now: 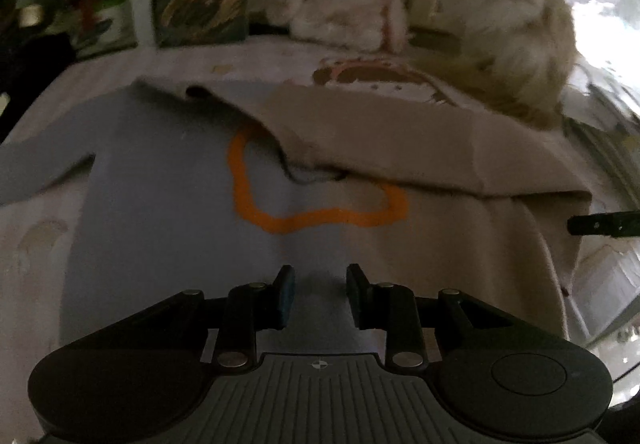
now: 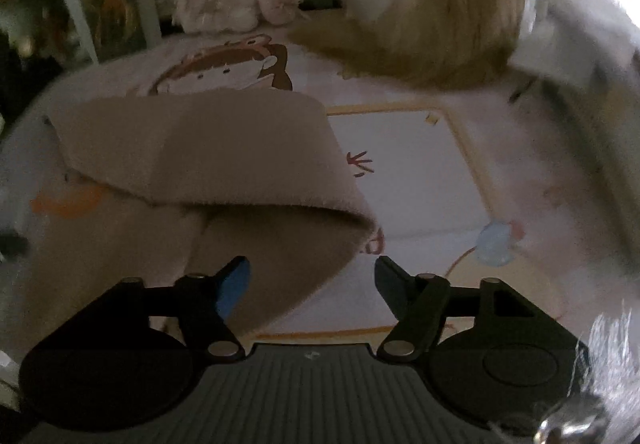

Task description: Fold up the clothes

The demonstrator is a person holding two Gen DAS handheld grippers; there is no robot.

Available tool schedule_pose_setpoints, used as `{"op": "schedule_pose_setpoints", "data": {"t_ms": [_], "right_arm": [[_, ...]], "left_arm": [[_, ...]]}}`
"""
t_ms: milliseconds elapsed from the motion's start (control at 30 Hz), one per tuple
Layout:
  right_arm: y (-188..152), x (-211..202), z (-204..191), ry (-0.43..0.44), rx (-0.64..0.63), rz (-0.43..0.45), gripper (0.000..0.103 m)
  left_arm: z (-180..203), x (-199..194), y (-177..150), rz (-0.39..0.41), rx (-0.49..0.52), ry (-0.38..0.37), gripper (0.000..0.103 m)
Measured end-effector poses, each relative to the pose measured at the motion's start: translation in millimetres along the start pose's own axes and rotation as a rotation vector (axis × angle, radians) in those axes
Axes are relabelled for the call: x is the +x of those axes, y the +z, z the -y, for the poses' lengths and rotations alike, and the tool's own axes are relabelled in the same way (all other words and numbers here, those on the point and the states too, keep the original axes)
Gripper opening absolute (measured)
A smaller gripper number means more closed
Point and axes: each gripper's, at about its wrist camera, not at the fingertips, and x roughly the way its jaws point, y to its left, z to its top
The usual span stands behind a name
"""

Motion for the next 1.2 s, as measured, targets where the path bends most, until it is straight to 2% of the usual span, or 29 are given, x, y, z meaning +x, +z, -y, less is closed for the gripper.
{"op": "schedule_pose_setpoints", "data": {"t_ms": [33,100,133,167,233,267,367,467,600,633,667,700,800,933,1033,1200], "right_arm": [[1.3,2.5,4.0,0.019,0.023,-0.009,0.046],[4.1,4.9,7.7,0.050,0.043,-0.012,0.030],[6.0,6.3,9.6,0.074,0.042,-0.022,0.014],[7.4,7.3,11.0,0.098,0.038,-0.034,0.006],[13.8,0.5,15.1,0.155,0.016,-0.032,0.004],[18.9,-8.7,18.3,0.150,-0.009,-0.005,0.004],[36.1,-38.2,28.9,0.060,-0.092,0.103,0.004],[56.7,-53.3,39.9,-0.087,-0.188,0.197,0.004],[71.1,-38.4,38.4,-0.240,-0.323,0.218,0.007],[72.4,-30.7,37.3,-0.254,-0.342,0.192,0.021],[72.7,-23.8,37.3,-0.249,-0.354,0.158,0.044],[71.5,-19.8,37.6,-0.240,-0.359,0.145,0.053],[64.8,-13.3,32.9,-0.210,-0.380,0.135,0.057],[54.5,-19.0,13.5,-0.116,-0.408,0.164,0.061],[44.3,-24.4,-4.6,0.062,-0.406,0.167,0.062],[27.1,-10.1,-54.9,0.346,-0.409,0.064,0.061]], "left_arm": [[0.9,-0.3,-2.3,-0.001,-0.016,0.014,0.029],[2.0,-0.2,-5.9,-0.003,-0.045,0.036,0.029],[2.4,-0.1,-7.6,-0.003,-0.058,0.046,0.029],[2.8,-0.2,-9.3,-0.002,-0.066,0.056,0.029],[5.9,0.1,-9.5,0.002,-0.069,0.073,0.030],[7.8,0.3,-9.3,0.002,-0.068,0.083,0.030],[13.3,0.9,-9.7,0.003,-0.067,0.113,0.030],[18.3,1.4,-9.8,0.001,-0.056,0.135,0.030],[24.7,1.9,-9.7,-0.006,-0.031,0.157,0.031],[25.5,1.7,-9.7,-0.007,-0.030,0.161,0.031],[25.8,1.3,-9.6,-0.008,-0.034,0.164,0.031],[25.8,0.7,-9.5,-0.008,-0.040,0.167,0.031],[25.2,-2.8,-10.2,-0.006,-0.055,0.172,0.031],[24.2,-9.5,-10.6,0.017,-0.065,0.191,0.031],[20.2,-14.2,-9.4,0.043,-0.062,0.221,0.031],[8.3,-16.4,-14.9,0.030,-0.080,0.254,0.031]]}}
